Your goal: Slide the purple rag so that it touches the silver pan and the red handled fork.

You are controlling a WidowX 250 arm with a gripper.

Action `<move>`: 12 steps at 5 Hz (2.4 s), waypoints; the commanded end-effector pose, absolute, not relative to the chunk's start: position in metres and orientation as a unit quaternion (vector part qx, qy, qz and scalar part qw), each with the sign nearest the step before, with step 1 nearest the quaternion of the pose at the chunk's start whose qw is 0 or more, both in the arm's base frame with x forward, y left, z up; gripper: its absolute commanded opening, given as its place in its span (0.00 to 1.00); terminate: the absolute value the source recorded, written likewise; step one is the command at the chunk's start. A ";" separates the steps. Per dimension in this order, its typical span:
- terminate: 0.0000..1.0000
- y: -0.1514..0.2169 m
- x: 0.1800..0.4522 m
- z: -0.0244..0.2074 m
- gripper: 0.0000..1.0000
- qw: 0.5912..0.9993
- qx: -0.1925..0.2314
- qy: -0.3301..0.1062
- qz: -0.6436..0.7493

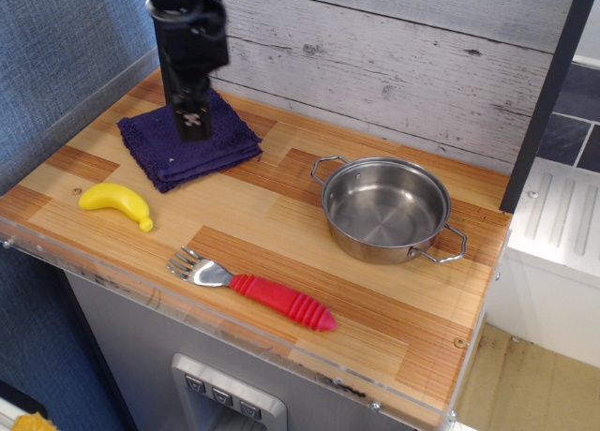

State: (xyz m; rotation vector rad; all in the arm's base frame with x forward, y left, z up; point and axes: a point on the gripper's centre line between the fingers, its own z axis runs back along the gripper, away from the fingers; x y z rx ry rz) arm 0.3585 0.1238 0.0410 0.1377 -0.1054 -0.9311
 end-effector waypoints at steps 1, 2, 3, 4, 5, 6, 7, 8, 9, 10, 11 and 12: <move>0.00 0.129 0.368 0.048 1.00 0.896 0.098 -0.060 -0.430; 0.00 0.131 0.367 0.044 1.00 0.899 0.096 -0.055 -0.424; 0.00 0.121 0.367 0.032 1.00 0.899 0.081 -0.047 -0.428; 0.00 0.116 0.362 0.021 1.00 0.902 0.070 -0.040 -0.424; 0.00 0.113 0.356 0.014 1.00 0.905 0.060 -0.037 -0.419; 0.00 0.107 0.359 0.016 1.00 0.903 0.055 -0.041 -0.423; 0.00 0.100 0.360 0.020 1.00 0.899 0.060 -0.046 -0.431; 0.00 0.087 0.357 0.020 1.00 0.894 0.059 -0.049 -0.441; 0.00 0.069 0.356 0.020 1.00 0.884 0.062 -0.049 -0.460; 0.00 0.049 0.354 0.020 1.00 0.875 0.060 -0.047 -0.479; 0.00 0.028 0.350 0.020 1.00 0.865 0.053 -0.048 -0.496; 0.00 0.009 0.343 0.024 1.00 0.856 0.049 -0.053 -0.512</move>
